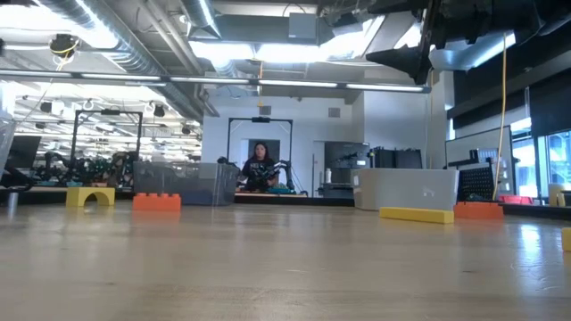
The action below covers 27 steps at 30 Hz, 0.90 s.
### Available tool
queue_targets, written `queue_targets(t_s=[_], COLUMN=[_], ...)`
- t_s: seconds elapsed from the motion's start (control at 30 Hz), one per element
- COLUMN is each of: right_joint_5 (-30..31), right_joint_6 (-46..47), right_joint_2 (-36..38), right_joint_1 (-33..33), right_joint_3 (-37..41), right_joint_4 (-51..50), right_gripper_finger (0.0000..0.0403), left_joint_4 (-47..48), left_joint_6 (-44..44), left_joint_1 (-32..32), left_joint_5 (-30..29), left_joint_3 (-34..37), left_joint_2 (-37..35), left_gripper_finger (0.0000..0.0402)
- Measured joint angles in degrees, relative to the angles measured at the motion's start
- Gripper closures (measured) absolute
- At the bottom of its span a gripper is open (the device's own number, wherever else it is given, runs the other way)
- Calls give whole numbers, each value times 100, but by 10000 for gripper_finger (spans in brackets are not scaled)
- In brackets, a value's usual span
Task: Sort & place blocks by color
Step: Put the top blue three stud game piece into the black transparent bin
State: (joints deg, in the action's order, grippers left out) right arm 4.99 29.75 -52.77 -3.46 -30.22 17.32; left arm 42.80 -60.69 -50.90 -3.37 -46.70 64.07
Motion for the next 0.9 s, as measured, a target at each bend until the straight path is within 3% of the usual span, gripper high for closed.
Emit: queue_targets(t_s=[0.07, 0.13, 0.3, 0.4, 0.47, 0.57, 0.77, 0.9], right_joint_5=[0, 1, 1, 0, 1, 2, 2, 2], right_joint_6=[-17, -23, -35, -19, -17, -11, 68, 150], right_joint_2=[0, 0, 0, 0, 0, 0, 0, 0], right_joint_1=[0, 0, 0, 0, 0, 0, 0, 0], right_joint_3=[0, 0, 0, 0, 0, 0, 0, 0], right_joint_4=[0, 0, -2, -4, -4, -4, -4, -4], right_gripper_finger=[36, 36, 36, 36, 36, 36, 36, 36], left_joint_4=[-161, -273, -445, -629, -803, -1191, -2076, -2448], left_joint_6=[-1, 6, 799, 1720, 2411, 3415, 5165, 5647], left_joint_1=[139, 369, 1376, 2262, 2931, 3971, 6035, 7357], left_joint_5=[404, 379, -1013, -1750, -1928, -1787, -897, -553], left_joint_3=[0, -2, -9, -13, -13, -13, -12, -11], left_joint_2=[-519, -1061, -2098, -2321, -2331, -2181, -1579, -1326], left_gripper_finger=[401, 401, 401, 401, 401, 401, 401, 401])
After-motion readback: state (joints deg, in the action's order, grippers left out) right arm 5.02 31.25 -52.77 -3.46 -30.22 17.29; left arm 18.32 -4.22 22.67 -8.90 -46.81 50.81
